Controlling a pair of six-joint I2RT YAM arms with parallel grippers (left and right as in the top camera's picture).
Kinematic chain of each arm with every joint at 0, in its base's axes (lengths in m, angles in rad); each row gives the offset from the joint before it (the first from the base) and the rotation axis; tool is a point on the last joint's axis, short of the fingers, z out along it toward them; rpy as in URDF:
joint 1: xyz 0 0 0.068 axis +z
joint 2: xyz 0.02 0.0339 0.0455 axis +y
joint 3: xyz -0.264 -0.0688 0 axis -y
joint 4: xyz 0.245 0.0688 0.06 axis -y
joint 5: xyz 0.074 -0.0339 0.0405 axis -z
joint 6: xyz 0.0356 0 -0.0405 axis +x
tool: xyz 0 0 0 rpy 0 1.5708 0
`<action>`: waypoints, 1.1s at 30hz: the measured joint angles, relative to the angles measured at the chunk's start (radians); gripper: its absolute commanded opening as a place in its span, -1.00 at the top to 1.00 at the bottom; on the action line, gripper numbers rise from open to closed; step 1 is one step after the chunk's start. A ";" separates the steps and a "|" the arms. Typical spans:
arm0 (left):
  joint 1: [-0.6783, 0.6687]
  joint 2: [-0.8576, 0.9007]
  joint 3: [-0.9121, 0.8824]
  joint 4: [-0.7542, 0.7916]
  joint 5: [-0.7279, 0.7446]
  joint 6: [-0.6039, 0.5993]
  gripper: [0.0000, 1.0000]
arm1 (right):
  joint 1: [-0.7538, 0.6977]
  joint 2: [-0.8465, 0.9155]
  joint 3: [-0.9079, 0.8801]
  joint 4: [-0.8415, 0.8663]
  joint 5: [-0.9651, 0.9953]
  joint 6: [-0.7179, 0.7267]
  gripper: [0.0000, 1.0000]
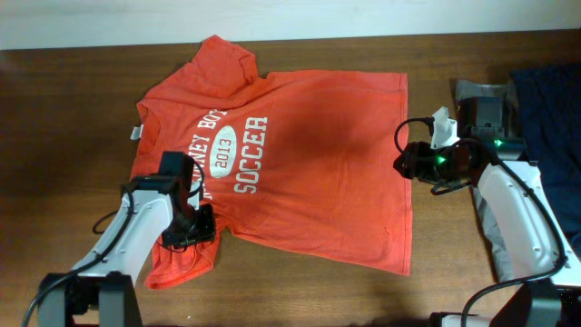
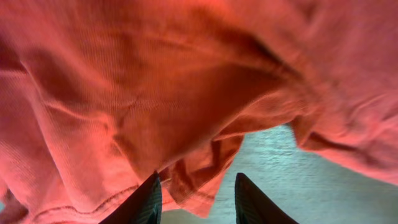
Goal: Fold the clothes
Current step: 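Move both grippers to the bottom hem corners and grasp them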
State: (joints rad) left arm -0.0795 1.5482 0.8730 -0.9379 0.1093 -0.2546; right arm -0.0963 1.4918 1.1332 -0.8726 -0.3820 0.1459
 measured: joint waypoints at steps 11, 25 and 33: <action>-0.061 0.016 -0.002 -0.068 0.021 -0.021 0.10 | 0.000 0.000 0.000 -0.007 0.003 0.000 -0.15; -0.061 0.016 -0.063 0.008 -0.021 -0.150 0.20 | 0.000 0.000 0.000 -0.014 0.013 0.000 -0.15; -0.061 0.016 -0.065 0.113 -0.032 -0.158 1.00 | 0.000 0.000 0.000 -0.014 0.018 0.000 -0.14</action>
State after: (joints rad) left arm -0.1402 1.5646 0.8078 -0.8249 0.0776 -0.4129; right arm -0.0963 1.4918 1.1332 -0.8864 -0.3637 0.1455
